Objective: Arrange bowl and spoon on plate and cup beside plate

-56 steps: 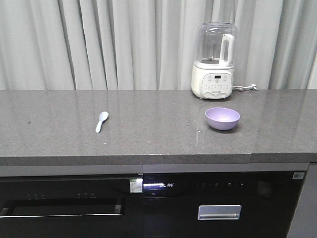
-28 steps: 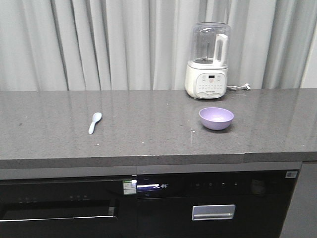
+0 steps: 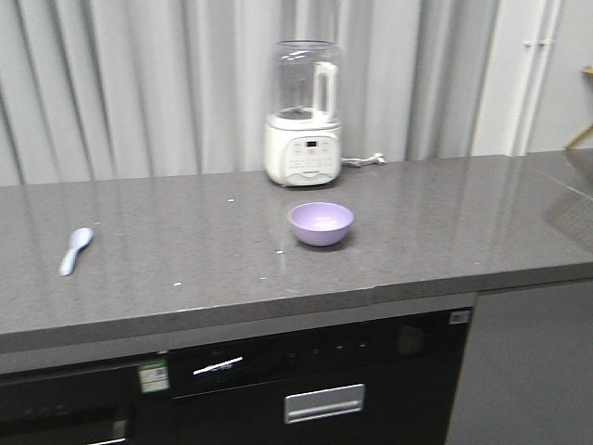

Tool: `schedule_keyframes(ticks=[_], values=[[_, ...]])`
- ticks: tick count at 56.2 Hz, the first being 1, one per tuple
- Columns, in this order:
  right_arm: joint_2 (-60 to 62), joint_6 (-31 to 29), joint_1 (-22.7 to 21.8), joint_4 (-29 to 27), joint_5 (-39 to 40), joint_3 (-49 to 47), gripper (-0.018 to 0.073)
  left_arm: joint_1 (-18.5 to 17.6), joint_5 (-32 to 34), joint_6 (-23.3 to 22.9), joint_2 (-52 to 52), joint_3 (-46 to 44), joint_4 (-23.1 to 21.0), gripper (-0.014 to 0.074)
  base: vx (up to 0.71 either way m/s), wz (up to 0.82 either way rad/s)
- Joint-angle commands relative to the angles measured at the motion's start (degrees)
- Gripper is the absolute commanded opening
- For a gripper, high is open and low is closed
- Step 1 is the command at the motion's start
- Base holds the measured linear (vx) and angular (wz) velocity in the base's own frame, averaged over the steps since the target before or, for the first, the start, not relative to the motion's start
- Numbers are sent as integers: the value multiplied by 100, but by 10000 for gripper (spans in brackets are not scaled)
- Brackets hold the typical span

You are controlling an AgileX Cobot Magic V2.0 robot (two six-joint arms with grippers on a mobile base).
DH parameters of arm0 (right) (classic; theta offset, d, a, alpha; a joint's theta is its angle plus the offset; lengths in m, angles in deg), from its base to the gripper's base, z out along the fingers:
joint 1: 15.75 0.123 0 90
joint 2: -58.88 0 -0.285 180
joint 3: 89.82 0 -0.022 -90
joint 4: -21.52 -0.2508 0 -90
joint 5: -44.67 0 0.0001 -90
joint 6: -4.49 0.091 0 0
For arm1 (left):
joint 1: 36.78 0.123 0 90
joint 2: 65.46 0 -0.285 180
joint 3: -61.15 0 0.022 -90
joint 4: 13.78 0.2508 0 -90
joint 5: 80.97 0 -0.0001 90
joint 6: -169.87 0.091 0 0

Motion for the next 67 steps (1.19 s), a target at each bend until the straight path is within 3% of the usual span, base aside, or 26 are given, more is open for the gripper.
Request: schedule_keyframes(ticks=[1,29,67], values=[[23,-14,-32,68,459,11,-8,11,460,7,97,-148,-37,-3,10,-40],[23,-14,-32,68,459,11,-8,11,460,7,97,-148,-37,-3,13,-21],[23,-14,-32,68,459,11,-8,11,460,7,97,-148,-37,-3,24,33]])
